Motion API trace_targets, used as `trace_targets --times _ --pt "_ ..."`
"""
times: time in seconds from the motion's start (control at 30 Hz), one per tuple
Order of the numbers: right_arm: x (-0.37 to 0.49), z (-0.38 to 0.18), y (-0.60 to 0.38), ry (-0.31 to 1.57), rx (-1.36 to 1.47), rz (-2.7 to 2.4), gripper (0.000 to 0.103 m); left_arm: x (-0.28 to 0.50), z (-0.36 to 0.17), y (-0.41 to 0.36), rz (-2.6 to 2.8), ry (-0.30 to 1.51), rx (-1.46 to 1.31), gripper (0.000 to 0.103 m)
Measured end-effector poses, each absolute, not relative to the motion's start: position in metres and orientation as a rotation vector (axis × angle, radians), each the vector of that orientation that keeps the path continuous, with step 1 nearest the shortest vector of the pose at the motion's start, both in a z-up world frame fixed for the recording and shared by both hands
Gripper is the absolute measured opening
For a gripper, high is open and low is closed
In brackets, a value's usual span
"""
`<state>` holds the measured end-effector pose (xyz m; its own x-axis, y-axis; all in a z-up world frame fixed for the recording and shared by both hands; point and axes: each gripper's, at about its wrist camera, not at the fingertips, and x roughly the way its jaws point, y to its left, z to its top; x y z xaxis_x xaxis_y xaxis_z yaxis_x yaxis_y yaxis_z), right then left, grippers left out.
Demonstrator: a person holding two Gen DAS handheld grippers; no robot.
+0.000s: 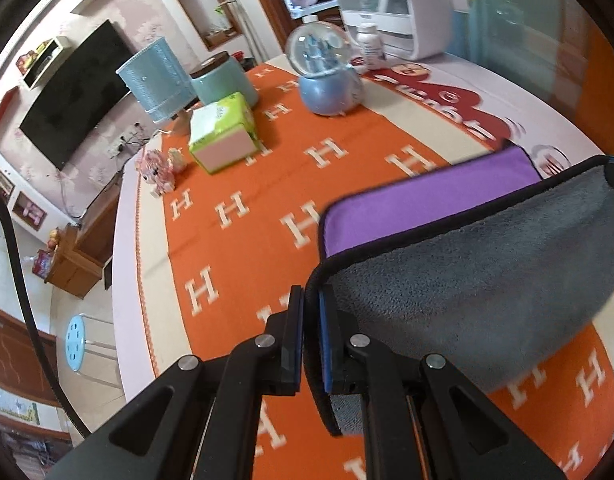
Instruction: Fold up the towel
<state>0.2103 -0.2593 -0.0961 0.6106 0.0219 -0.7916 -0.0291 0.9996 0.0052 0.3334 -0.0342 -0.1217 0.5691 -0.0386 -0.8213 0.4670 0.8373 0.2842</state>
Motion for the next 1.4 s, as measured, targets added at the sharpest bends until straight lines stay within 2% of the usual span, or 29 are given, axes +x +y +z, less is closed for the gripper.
trace_targets --times 0.67,1.4 --pt "0.308 -0.151 -0.289 1.012 0.028 -0.090 0.004 0.420 -0.177 -0.081 -0.208 0.975 0.530 0.007" --pt "0.327 -0.184 -0.295 1.067 0.028 -0.106 0.005 0.437 -0.206 -0.090 -0.172 1.010 0.532 0.010"
